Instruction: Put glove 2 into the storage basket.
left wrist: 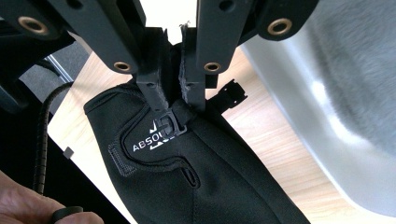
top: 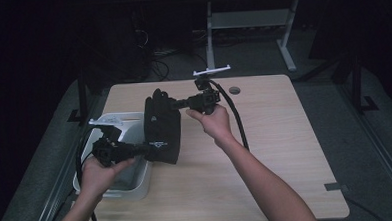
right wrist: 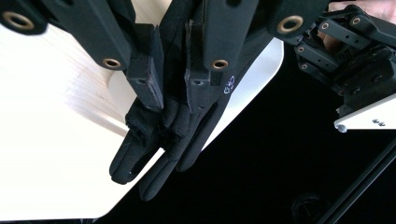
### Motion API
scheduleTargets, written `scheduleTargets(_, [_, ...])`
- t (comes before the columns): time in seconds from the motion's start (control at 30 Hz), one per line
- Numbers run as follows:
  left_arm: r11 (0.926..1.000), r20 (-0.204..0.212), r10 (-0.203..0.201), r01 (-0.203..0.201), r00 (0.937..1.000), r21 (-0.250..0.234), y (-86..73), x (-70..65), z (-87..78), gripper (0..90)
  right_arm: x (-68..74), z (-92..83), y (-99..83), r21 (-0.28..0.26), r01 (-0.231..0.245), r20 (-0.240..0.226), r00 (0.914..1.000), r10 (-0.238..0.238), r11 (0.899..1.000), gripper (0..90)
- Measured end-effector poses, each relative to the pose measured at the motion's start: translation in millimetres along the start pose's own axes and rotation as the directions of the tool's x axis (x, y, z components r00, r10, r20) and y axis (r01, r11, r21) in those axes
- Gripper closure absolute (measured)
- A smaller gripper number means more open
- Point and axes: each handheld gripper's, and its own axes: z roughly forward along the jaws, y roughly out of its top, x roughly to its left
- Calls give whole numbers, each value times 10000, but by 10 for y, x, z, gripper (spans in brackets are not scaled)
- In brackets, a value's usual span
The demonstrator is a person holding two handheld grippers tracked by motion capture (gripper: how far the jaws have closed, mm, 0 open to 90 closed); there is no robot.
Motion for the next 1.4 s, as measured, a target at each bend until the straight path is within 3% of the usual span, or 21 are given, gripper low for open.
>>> scheduleTargets(0.57, [9987,-399,-483,476,9980,-181,-159,215,-303,837,156,407,99,275,38,-399,9992,-27,9996,783])
scheduleTargets(1.0, [9944,-943,-1030,1004,9902,-320,-392,457,-638,838,304,952,102,662,43,-858,9963,14,9978,783])
scheduleTargets(1.4, [9899,-1110,-1416,1402,9837,-205,-575,614,-705,838,281,1255,8,1040,-142,-915,9955,238,9945,782])
